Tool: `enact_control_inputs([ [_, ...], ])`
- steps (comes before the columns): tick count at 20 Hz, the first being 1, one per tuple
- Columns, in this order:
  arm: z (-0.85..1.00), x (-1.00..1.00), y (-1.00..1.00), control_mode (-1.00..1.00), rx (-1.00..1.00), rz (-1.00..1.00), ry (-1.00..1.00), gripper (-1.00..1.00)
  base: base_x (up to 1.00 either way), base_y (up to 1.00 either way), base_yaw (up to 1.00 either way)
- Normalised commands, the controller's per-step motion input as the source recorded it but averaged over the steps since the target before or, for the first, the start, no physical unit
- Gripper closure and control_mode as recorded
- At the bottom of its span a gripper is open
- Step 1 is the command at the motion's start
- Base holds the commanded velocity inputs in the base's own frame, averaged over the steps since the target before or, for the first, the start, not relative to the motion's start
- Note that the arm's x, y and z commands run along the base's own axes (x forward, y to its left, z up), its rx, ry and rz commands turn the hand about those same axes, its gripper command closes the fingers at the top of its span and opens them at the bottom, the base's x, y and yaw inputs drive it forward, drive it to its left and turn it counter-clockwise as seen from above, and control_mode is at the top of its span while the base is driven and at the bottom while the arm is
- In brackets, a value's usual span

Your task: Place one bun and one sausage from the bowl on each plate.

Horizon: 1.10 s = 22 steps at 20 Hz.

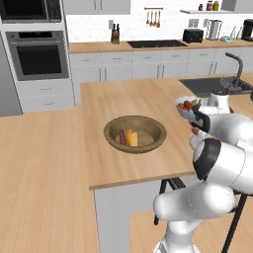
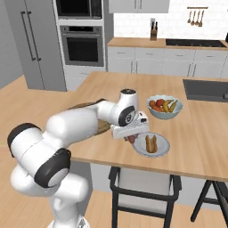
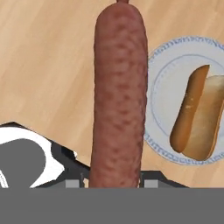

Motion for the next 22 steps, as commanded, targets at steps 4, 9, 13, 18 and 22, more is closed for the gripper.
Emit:
enact_control_inputs([
  [4, -0.58, 0.3, -0.31, -1.0, -0.06, 0.07, 0.16, 1.0, 0.0, 0.0, 0.0],
  [9, -0.52, 0.44, -0.05, -1.0, -0.03, 0.01, 0.02, 1.0, 0.0, 0.0, 0.0],
  [13, -0.57, 0.53, -0.28, -1.0, 0.0, 0.0, 0.0, 1.0, 0.0, 0.0, 0.0],
  [18, -0.21, 0.6, -0.49, -1.0, 0.01, 0.0, 0.0, 1.0, 0.0, 0.0, 0.0],
  [22, -0.22, 0.63, -0.19, -1.0, 0.01, 0.0, 0.0, -1.0, 0.0, 0.0, 0.0],
])
